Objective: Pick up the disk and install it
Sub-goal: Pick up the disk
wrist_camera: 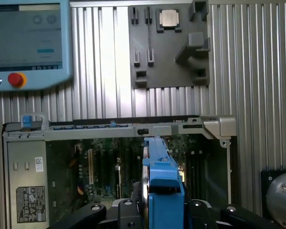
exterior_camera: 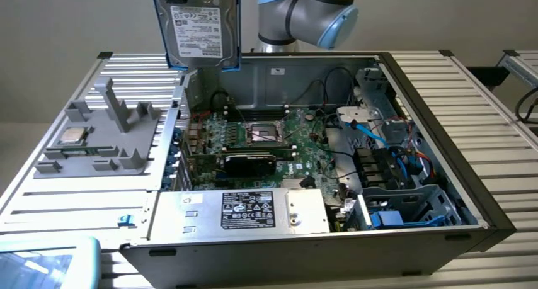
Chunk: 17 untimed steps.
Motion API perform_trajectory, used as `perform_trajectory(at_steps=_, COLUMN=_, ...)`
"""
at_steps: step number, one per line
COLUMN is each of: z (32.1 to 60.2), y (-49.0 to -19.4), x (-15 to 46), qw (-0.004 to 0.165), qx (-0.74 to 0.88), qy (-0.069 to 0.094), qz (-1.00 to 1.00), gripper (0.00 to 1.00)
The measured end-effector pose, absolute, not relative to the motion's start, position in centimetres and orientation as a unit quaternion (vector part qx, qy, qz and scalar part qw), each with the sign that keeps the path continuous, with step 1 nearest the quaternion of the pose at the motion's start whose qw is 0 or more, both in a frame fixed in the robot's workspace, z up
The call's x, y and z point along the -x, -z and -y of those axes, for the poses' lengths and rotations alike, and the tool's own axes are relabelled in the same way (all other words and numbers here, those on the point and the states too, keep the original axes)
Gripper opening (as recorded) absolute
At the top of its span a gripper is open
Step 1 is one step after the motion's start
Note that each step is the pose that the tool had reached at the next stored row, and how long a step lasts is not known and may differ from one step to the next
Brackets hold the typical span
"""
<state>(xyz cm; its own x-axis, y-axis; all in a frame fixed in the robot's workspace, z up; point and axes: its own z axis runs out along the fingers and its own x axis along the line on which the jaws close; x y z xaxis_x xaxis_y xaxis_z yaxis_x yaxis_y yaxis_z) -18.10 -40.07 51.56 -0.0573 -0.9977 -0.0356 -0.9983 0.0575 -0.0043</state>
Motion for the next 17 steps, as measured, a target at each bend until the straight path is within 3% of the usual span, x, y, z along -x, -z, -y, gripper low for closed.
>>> perform_trajectory(at_steps=17, z=42.6, y=-51.6, x=14.3, qw=0.02, qx=0.687, qy=-0.006, qz=-0.727, gripper=0.38)
